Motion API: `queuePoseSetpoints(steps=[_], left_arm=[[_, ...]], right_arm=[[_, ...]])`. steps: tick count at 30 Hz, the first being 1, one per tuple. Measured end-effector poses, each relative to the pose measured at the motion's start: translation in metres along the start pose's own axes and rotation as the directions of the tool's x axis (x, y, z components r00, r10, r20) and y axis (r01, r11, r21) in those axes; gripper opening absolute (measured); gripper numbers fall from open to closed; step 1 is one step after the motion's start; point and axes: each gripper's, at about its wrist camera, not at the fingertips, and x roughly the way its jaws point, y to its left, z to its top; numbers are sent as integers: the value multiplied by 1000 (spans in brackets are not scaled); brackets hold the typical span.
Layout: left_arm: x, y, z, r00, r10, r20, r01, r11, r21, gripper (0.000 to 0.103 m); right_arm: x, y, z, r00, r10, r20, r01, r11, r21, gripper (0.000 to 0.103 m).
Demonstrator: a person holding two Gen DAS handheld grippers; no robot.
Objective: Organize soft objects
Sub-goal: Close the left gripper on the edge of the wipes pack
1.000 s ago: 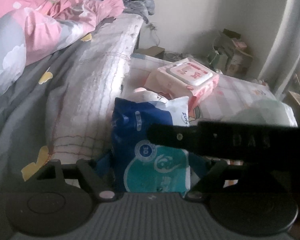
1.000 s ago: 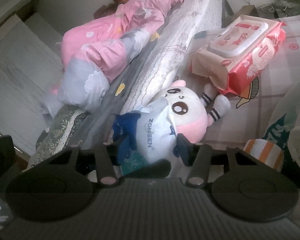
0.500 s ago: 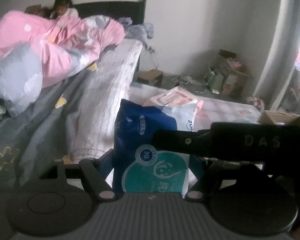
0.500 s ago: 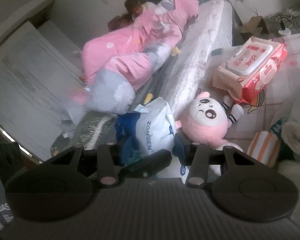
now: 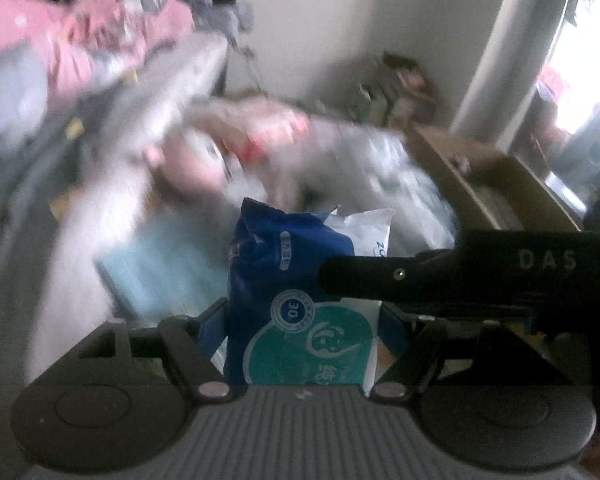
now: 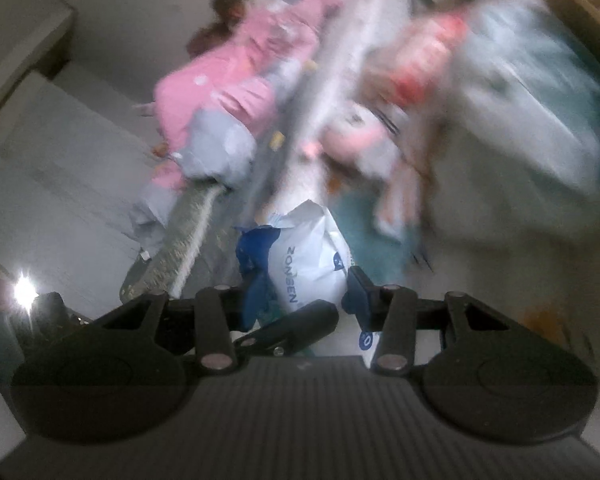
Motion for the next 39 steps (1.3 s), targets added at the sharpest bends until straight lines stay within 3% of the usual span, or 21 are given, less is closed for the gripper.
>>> queuePoseSetpoints(steps=[5,9,17,20,24,31,39], left_arm=[[18,-6,-36,990,-81,-120,76,996,-45,77],[34,-3,-53,981,-103,-162,94,994,-64,77],[21,1,-56,984,-122,-131,122,992,-12,84],[14,-2,-61,986,-114,-124,122,991,58,86],[19,-15,-72,987,-79,-141,101,983,156,86],[31,-24,-78,986,-72,-147,99,978,185,81],[41,-31,-76,991,-34,-133,61,977,203,88]], right_arm=[[-13,-31,-38,995,-64,-72,69,996,65,46],[-7,-48,-52,989,-117,-96,124,990,69,46],[-1,-55,-55,984,-170,-49,171,985,30,55],[-8,-54,-56,984,-174,-24,175,984,17,56],[-8,-60,-64,987,-151,-58,153,988,36,56],[10,-68,-72,986,-131,-108,140,987,81,55],[15,-75,-71,987,-137,-88,145,986,83,50]])
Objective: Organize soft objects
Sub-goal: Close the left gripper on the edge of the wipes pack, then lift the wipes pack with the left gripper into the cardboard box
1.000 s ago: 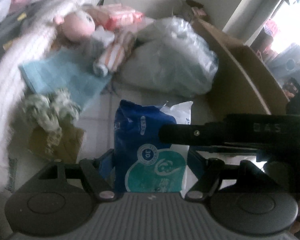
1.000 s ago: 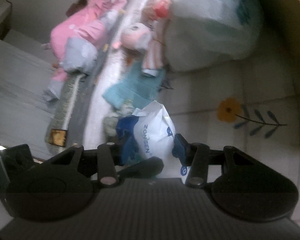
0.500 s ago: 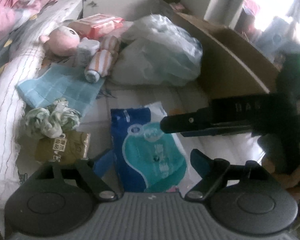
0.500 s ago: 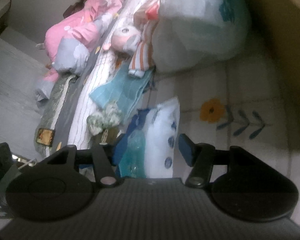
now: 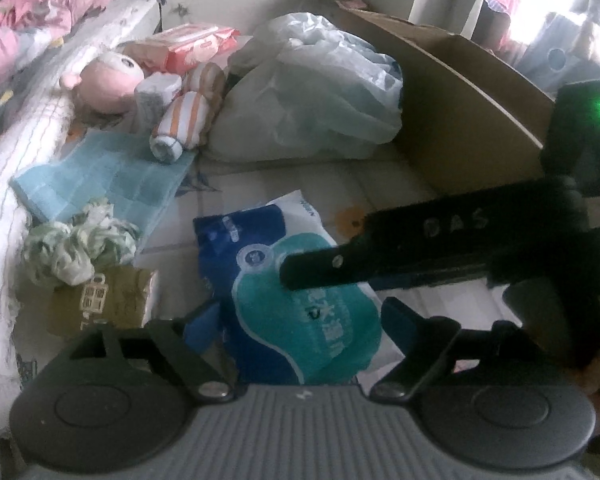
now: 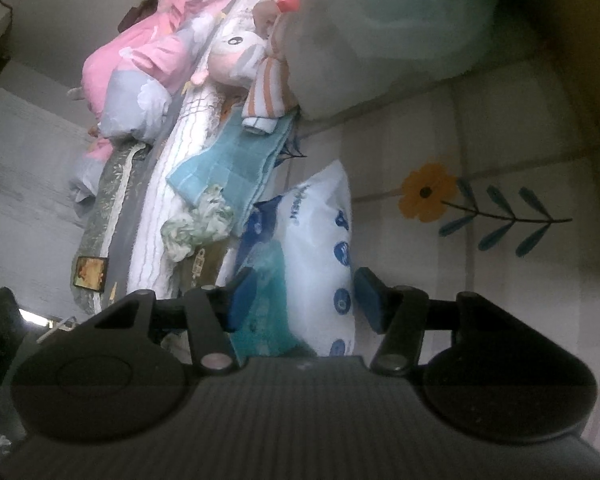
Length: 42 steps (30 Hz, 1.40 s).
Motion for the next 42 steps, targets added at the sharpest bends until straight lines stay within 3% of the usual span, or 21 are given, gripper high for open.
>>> queuePoseSetpoints(steps=[7,9,18,23,26,32,34,40,42], left_arm=[[-11,-16,2,999,42,34,-43,998,55,74],[-15,-21,2,999,26,44,-29,997,70,65],[-22,-15,-5,999,12,51,-14,999,49,70],[-40,1,-10,993,33,113,-36,999,29,92],[-39,19,-11,993,37,116,-36,999,-14,96],[-13,51,-1,996,-90,29,93,980,-176,95],[-8,51,1,992,-121,28,124,976,-179,94],[6,40,5,988,-152,4,151,976,-154,76],[7,37,6,991,-136,9,135,980,-148,75]], right_arm=[[-2,7,-3,1000,-5,19,6,999,-32,39],[-1,9,-5,1000,5,9,-5,999,-34,37],[-4,7,-6,1000,14,-9,-14,1000,-21,36],[-8,6,0,1000,-15,4,15,1000,-25,43],[-13,5,4,999,-30,30,31,999,-28,50],[-12,4,10,997,-44,68,45,999,-21,57],[-8,4,9,997,-46,60,48,999,-25,57],[7,4,1,998,-38,49,40,998,-44,52],[8,6,0,998,-40,55,42,998,-52,49]])
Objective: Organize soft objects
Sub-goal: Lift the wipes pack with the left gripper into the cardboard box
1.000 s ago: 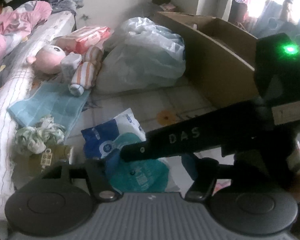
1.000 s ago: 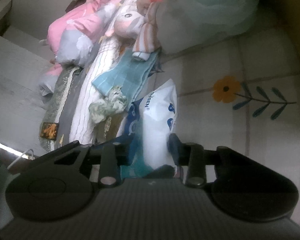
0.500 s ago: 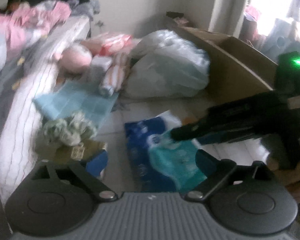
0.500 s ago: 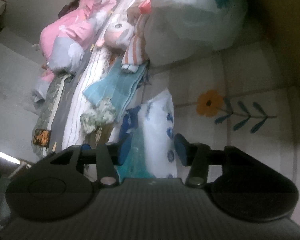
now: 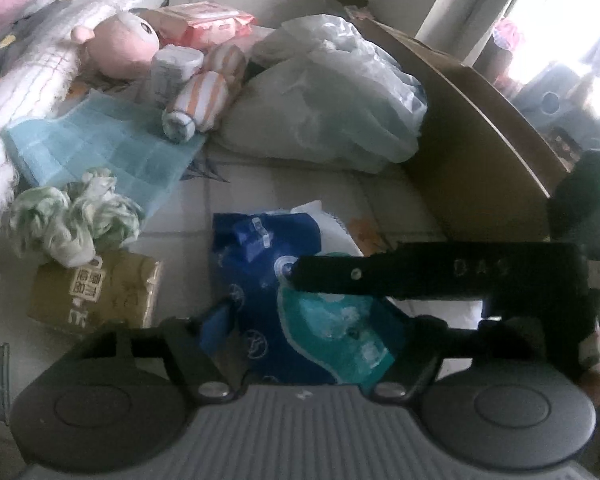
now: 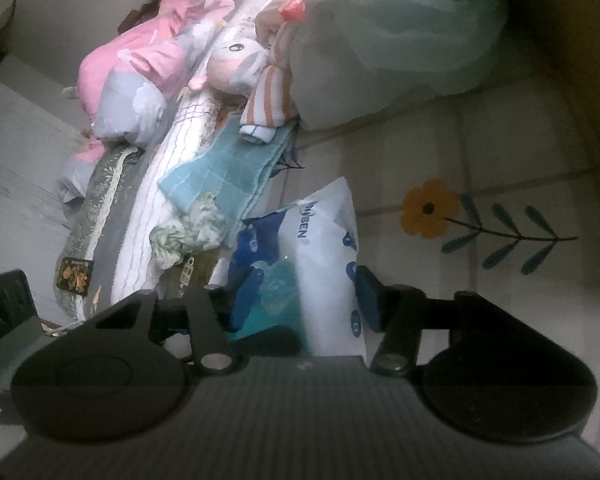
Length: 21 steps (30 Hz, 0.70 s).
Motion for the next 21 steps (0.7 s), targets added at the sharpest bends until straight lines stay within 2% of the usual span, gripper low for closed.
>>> queuePoseSetpoints(steps=[4,8,11,16,19,21], left_arm=[[-6,-6,4,1000,20,-5,-20,1000,16,70],[-23,-17,16,998,49,38,-51,997,54,70],[-42,-34,34,992,67,110,-78,992,100,70],[-59,-74,74,974,40,222,-85,976,200,70],[-51,-111,103,968,9,250,-78,960,269,71],[-38,-136,123,969,-31,245,-49,949,312,73]], right_arm=[[-3,-2,1,1000,22,-11,-22,999,34,44],[-18,13,8,999,48,22,-48,999,-3,43],[-38,29,22,994,72,83,-69,997,-41,43],[-89,41,59,971,99,217,-76,991,-112,43],[-124,30,85,954,92,286,-59,991,-122,43],[-148,15,105,944,73,322,-40,993,-107,43]])
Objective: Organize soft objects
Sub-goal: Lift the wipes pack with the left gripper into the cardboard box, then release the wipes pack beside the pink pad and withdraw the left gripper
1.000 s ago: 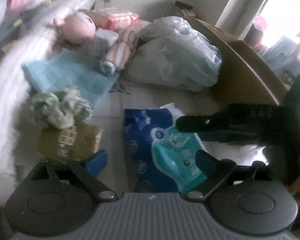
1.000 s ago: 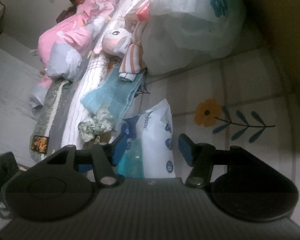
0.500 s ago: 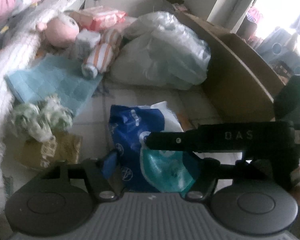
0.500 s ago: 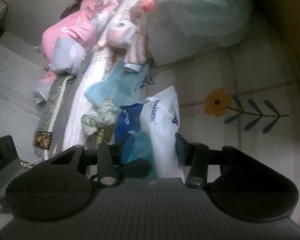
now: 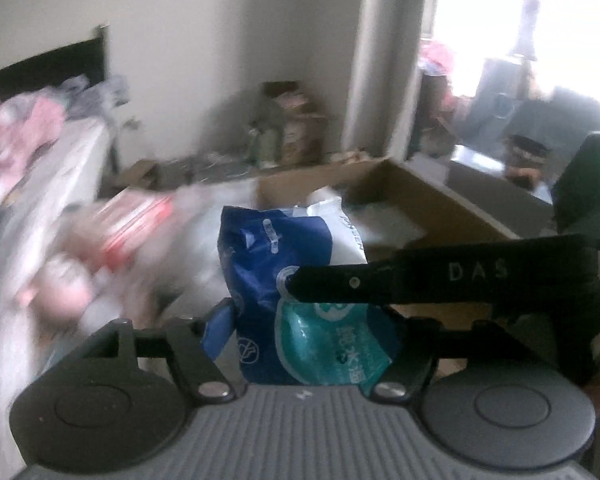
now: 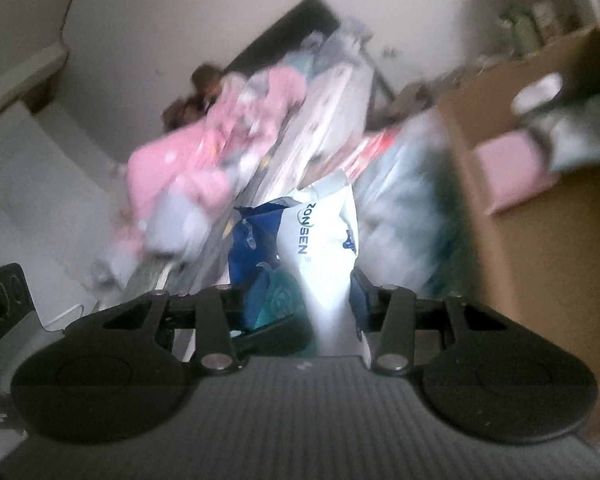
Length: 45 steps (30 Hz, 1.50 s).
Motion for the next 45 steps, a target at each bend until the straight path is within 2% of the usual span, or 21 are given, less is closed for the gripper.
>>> queuePoseSetpoints(steps=[3,7,10,15,16,19,22,23,30,36,41,43,45], left_arm=[[38,-24,32,998,-53,-29,54,998,25,73],[94,-44,57,988,-106,-114,109,994,13,73],[129,-57,63,981,-100,-168,108,994,33,73],[170,-64,59,961,-111,-253,126,991,46,73],[173,-65,58,960,-113,-255,131,990,55,74],[176,-66,53,962,-101,-252,127,988,91,76],[172,-65,52,965,-86,-248,117,987,113,76],[168,-62,51,967,-87,-240,117,987,112,76],[131,-43,47,977,-94,-191,108,992,64,76],[105,-22,33,984,-70,-165,70,998,-3,76],[91,-9,21,984,-58,-168,51,998,-49,77],[84,-4,17,986,-57,-154,48,997,-63,80],[74,0,12,989,-45,-137,36,997,-67,81]], right_arm=[[-19,-35,35,999,-49,20,48,998,31,43],[-26,-95,70,995,-92,-25,95,989,115,43],[-18,-139,88,993,-88,-80,101,980,170,43],[5,-194,89,979,-91,-182,130,967,219,43],[12,-202,88,974,-100,-206,146,964,221,40],[37,-227,80,953,-96,-288,175,948,265,40],[56,-240,72,918,-155,-364,251,940,231,40],[57,-242,71,915,-156,-373,256,938,235,40],[66,-235,74,907,-168,-387,253,950,182,37],[81,-219,83,911,-158,-381,214,970,111,35],[92,-214,80,912,-176,-371,211,976,56,40],[88,-215,82,911,-191,-365,235,969,80,42],[79,-214,83,922,-189,-338,239,964,114,43]])
